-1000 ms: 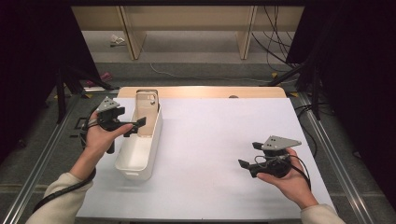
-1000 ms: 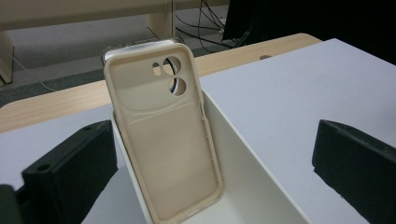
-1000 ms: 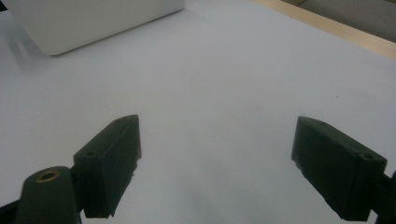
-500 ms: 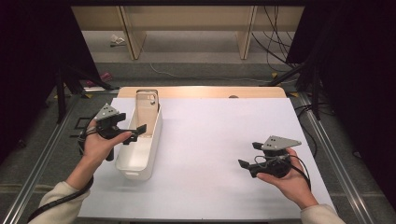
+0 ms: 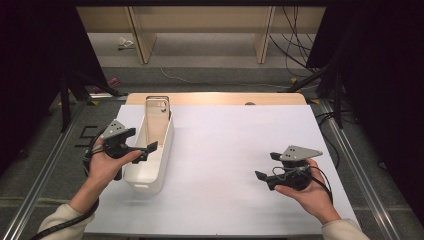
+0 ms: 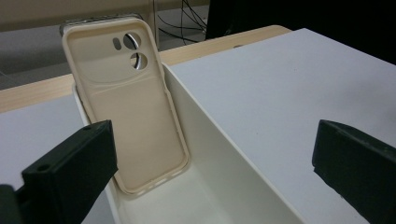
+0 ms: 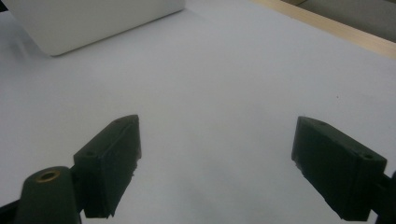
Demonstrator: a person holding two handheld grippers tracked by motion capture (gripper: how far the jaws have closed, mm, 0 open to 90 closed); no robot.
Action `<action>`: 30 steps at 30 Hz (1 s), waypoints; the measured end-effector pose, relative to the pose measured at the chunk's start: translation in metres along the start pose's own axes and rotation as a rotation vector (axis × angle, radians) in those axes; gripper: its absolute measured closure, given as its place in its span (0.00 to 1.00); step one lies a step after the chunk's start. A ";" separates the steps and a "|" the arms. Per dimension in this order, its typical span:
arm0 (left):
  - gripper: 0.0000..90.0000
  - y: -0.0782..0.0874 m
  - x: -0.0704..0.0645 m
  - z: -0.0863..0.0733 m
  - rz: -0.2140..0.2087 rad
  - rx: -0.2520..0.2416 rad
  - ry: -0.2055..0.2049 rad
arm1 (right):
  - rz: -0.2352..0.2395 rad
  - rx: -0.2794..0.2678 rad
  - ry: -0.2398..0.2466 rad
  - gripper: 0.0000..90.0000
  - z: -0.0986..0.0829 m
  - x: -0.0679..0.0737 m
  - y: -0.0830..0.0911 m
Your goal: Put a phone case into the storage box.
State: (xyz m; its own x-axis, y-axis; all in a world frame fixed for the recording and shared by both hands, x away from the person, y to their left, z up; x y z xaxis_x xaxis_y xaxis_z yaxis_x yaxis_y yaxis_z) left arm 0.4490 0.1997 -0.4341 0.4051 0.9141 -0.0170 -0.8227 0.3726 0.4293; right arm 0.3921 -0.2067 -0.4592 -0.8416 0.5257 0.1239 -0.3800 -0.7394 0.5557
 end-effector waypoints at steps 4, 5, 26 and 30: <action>0.00 0.004 -0.005 -0.002 -0.006 -0.005 -0.005 | 0.001 0.000 -0.002 0.18 0.000 0.000 0.000; 0.00 0.005 -0.005 -0.003 -0.008 -0.007 -0.005 | 0.000 0.000 -0.001 0.18 0.000 0.000 0.000; 0.00 0.020 -0.016 -0.010 -0.023 -0.033 -0.024 | 0.001 -0.002 -0.001 0.18 0.000 0.000 0.000; 0.00 0.023 -0.018 -0.012 -0.026 -0.045 -0.029 | 0.001 -0.002 -0.002 0.18 0.000 0.000 0.000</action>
State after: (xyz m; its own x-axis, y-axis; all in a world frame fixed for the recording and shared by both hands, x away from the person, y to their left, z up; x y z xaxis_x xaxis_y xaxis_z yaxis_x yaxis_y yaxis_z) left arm 0.4184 0.1939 -0.4351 0.4376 0.8992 -0.0017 -0.8284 0.4039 0.3881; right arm 0.3919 -0.2069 -0.4588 -0.8413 0.5258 0.1259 -0.3802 -0.7409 0.5536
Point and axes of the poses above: each handheld gripper's, and its own axes: y roughly backward along the jaws, z roughly out of its top, x roughly to its left, the point moved 7 cm from there along -y, roughly forward along the jaws, and after that the axes turned 12 degrees about z, right-handed, at the moved point
